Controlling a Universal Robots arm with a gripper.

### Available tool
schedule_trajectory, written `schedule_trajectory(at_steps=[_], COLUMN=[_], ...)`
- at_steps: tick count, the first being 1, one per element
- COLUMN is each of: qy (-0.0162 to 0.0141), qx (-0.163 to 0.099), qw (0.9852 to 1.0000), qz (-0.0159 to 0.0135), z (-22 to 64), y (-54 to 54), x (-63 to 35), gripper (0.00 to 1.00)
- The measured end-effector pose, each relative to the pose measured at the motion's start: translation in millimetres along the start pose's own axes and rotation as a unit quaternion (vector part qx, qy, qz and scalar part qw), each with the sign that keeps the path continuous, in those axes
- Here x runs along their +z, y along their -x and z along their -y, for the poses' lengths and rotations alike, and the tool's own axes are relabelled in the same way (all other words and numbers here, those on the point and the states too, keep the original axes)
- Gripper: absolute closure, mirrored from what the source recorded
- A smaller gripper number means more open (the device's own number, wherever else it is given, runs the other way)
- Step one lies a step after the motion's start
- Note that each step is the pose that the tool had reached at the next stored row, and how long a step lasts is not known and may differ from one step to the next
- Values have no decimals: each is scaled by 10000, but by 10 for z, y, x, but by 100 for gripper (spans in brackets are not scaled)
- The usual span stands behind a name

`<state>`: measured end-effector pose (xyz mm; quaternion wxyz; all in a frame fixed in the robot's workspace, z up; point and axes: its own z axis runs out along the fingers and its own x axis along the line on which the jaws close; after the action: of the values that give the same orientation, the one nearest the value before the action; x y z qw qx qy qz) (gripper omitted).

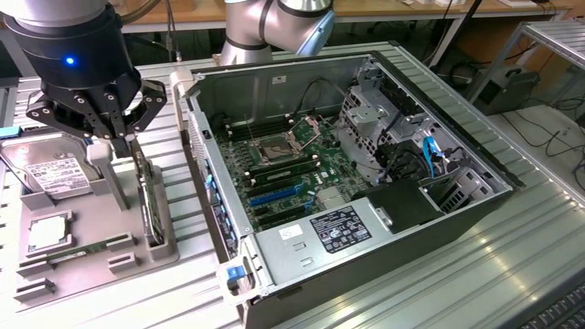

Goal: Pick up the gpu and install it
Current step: 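Pick up the gpu and move the gpu toward the slot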

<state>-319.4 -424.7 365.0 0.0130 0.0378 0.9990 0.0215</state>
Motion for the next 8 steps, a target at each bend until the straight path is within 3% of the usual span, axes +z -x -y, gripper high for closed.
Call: schedule_trajectory(at_steps=[8], qy=[0], qx=[0], qw=[10000], qz=[0], z=[0], y=[0], x=[0], gripper=[89])
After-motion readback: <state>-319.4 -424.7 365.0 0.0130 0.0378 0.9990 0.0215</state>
